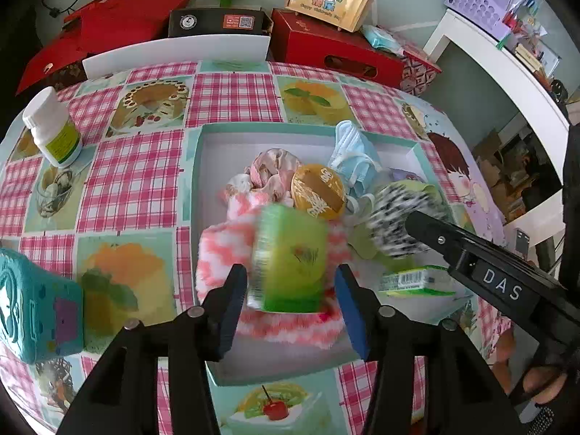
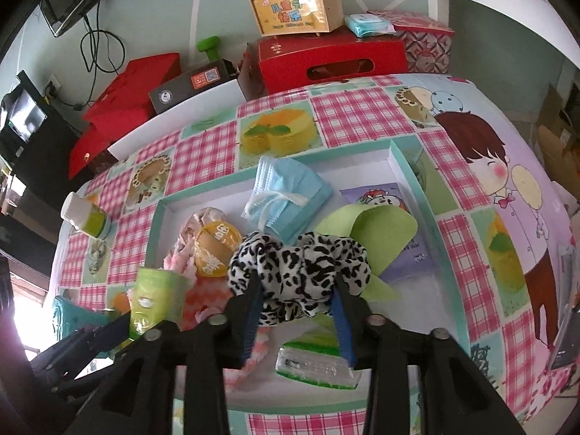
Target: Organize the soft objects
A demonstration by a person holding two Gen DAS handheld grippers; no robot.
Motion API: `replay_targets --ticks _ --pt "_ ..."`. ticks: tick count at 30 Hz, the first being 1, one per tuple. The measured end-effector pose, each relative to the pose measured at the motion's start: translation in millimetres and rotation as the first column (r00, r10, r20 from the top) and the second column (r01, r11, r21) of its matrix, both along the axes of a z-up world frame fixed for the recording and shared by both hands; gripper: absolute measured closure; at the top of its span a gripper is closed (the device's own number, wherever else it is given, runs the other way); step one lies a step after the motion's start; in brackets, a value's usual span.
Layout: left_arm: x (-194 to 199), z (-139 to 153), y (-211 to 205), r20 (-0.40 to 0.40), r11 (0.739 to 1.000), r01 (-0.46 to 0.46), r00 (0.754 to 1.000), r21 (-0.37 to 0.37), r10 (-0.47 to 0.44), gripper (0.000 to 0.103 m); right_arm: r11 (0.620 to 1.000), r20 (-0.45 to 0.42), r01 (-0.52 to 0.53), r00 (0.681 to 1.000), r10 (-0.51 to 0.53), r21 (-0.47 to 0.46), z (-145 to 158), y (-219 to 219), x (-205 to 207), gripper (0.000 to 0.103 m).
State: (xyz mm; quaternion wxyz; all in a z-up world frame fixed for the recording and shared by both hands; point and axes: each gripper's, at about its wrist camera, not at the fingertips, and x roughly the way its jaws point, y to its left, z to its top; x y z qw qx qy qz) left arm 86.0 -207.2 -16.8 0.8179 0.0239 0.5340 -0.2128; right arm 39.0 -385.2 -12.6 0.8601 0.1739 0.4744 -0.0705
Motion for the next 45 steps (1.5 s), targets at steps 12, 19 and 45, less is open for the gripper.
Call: replay_targets --ticks 12,19,45 --pt "-21 11 40 0.049 0.995 -0.095 0.994 -0.042 0.097 0.035 0.998 0.047 -0.011 0.999 0.013 -0.055 15 12 -19 0.02" --pt "-34 18 69 0.087 0.984 -0.175 0.981 -0.016 0.176 0.016 0.993 0.081 -0.038 0.996 0.047 -0.11 29 29 -46 0.0" --pt "-73 1 112 0.11 0.968 -0.225 0.971 0.115 0.213 0.015 0.976 0.01 -0.119 0.992 0.123 -0.184 3 72 -91 0.0"
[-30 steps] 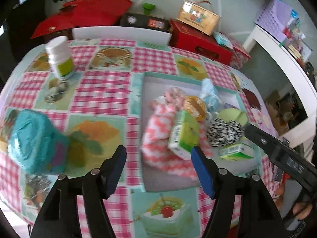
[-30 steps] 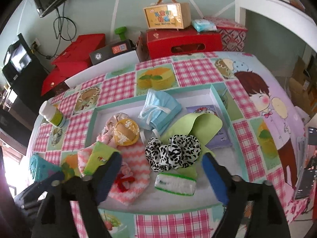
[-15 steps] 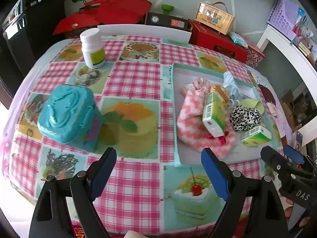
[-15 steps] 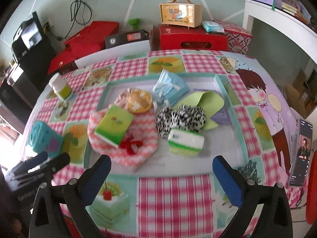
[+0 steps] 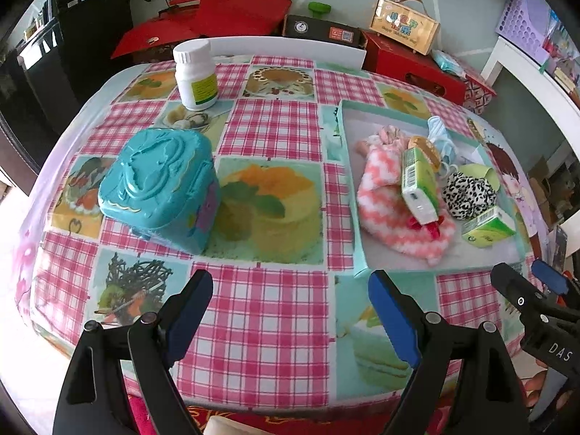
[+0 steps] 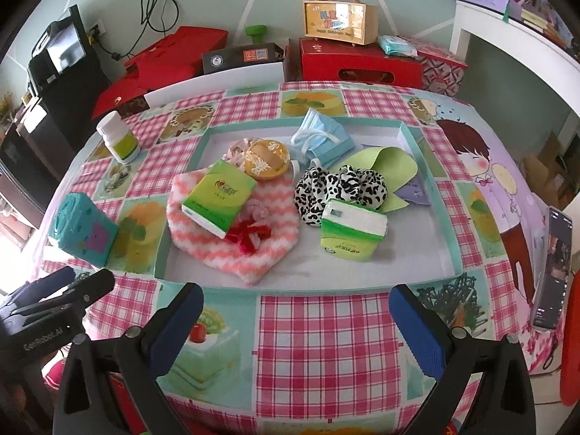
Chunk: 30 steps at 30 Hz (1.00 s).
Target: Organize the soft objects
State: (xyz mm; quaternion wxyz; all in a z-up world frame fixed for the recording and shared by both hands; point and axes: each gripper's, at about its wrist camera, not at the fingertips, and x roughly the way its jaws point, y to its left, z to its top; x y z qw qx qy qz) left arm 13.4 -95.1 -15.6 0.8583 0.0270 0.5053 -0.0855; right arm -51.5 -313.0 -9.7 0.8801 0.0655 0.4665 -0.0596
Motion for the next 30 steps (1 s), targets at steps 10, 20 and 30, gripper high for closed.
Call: replay_targets --ticks 10,20,30 --pt "-7 -2 2 0.032 1.0 0.013 0.999 0.024 -0.014 0.015 0.999 -0.003 -0.016 1.0 0.016 -0.042 -5 11 -1 0.0" --pt "-11 4 4 0.079 0.999 0.003 0.997 0.034 -0.006 0.015 0.997 -0.015 -0.04 0.999 0.039 -0.066 -10 17 0 0.0" --pt "-14 9 8 0.118 0.997 -0.042 0.992 0.062 0.035 0.015 0.998 -0.02 -0.023 1.0 0.022 -0.054 -12 13 0 0.0"
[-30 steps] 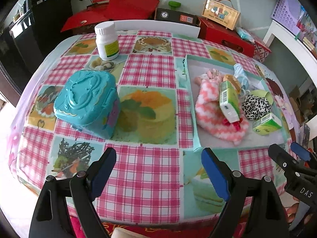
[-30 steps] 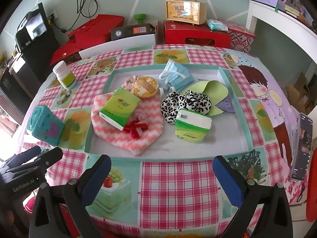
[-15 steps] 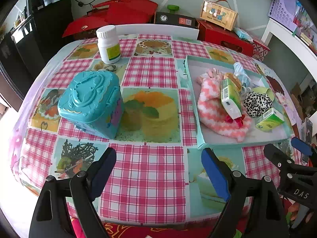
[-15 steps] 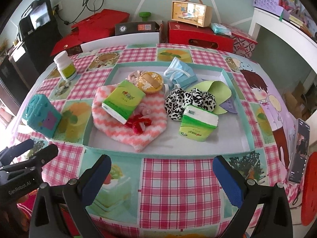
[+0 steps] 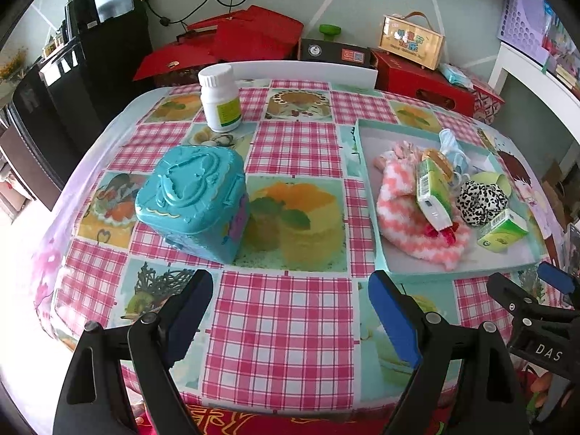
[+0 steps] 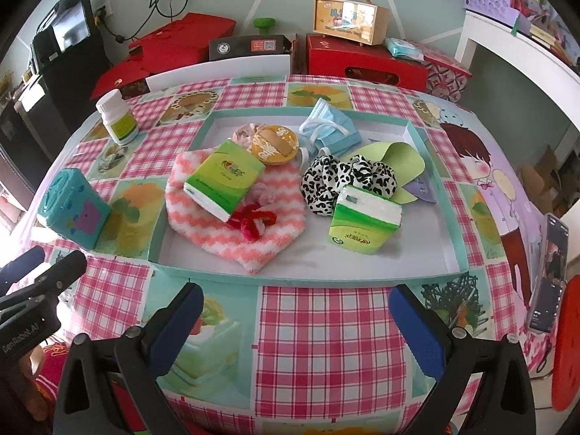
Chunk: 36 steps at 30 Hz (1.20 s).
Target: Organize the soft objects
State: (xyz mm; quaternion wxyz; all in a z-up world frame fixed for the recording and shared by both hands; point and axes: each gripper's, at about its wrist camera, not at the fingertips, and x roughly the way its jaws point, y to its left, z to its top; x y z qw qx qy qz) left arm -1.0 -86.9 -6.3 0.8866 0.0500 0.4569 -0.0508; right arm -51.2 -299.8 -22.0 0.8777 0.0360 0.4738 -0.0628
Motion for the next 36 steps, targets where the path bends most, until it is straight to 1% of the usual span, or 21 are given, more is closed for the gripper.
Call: replay_targets --ticks 8,14,18,25,29,36 --pt "0.8 -3.0 1.0 -0.01 1.0 -0.022 1.0 0.014 0.022 0.015 1.0 0.002 0.017 1.0 -0.017 -0.003 0.4 -0.9 -0.9 0.0" --pt "1.4 -4.2 4.0 -0.017 0.999 -0.034 0.999 -0.003 0.034 0.015 1.0 -0.001 0.017 1.0 -0.017 -0.006 0.0 -0.6 -0.6 0.0" --pt "0.5 -3.6 4.6 -0.013 0.999 -0.033 0.999 -0.01 0.033 0.015 1.0 -0.004 0.015 1.0 -0.015 -0.011 -0.5 0.1 -0.5 0.0" --pt "-0.4 -3.9 1.0 -0.007 1.0 -0.022 1.0 0.006 0.022 0.015 1.0 -0.008 0.014 1.0 -0.014 -0.014 -1.2 0.6 0.3 0.0" --pt "-2.8 -1.6 -0.4 0.013 1.0 -0.015 1.0 0.012 0.015 0.015 1.0 -0.012 0.011 1.0 -0.011 -0.017 -2.2 1.0 0.7 0.0" --pt "-3.6 -1.0 0.0 0.018 1.0 -0.024 1.0 0.019 0.024 0.015 1.0 -0.015 0.009 1.0 -0.01 -0.018 -3.2 1.8 0.9 0.0"
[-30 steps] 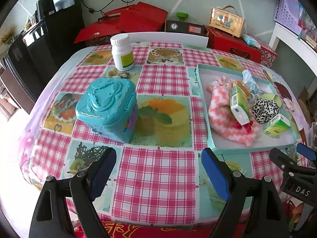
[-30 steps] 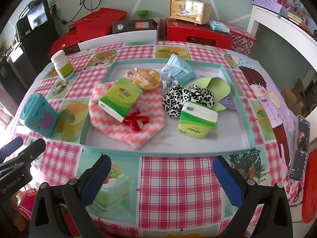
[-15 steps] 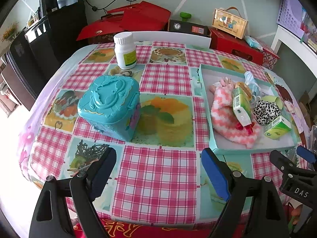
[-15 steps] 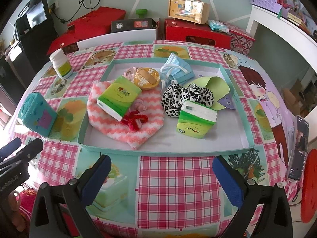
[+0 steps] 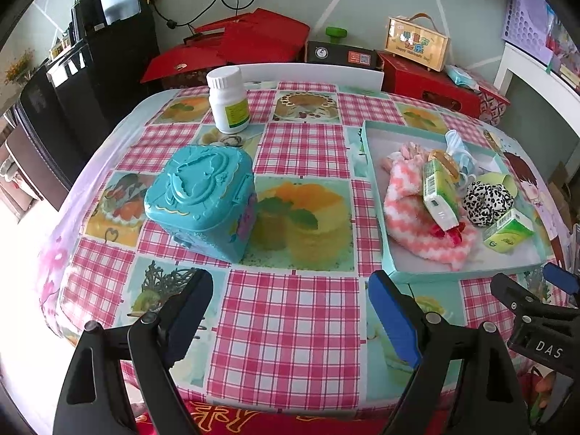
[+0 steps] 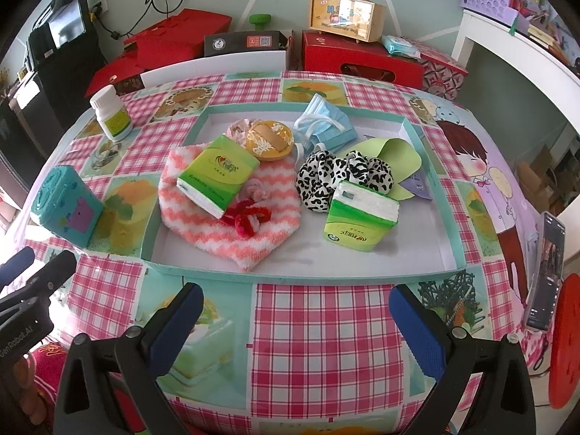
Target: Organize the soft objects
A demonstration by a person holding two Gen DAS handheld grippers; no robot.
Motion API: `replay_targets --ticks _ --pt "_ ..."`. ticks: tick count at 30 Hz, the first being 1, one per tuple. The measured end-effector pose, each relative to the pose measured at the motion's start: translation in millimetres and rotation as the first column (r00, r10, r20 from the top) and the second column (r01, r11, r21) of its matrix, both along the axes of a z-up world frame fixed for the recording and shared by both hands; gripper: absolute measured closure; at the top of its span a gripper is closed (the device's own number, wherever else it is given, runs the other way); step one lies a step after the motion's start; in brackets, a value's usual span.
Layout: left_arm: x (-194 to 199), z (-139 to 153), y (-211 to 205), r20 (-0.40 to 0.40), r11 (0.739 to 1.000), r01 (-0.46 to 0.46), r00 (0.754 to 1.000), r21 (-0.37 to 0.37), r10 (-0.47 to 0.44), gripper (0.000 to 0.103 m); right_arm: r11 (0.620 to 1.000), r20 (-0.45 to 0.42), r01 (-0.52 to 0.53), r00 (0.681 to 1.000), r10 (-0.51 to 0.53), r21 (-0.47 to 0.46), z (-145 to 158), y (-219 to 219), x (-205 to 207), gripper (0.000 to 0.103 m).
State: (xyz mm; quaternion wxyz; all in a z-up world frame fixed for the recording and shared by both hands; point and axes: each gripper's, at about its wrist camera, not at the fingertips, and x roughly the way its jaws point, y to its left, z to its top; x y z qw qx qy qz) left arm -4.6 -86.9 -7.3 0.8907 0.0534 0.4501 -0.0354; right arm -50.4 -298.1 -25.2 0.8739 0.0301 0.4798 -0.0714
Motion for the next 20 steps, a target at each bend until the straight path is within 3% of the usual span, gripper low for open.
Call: replay_targets --ticks 20 --pt "-0.6 0.1 -2.5 0.011 1.0 -0.005 1.0 0.024 0.005 0.015 1.0 -0.015 -0.001 1.0 0.002 0.007 -3.5 -1.1 2.0 0.0"
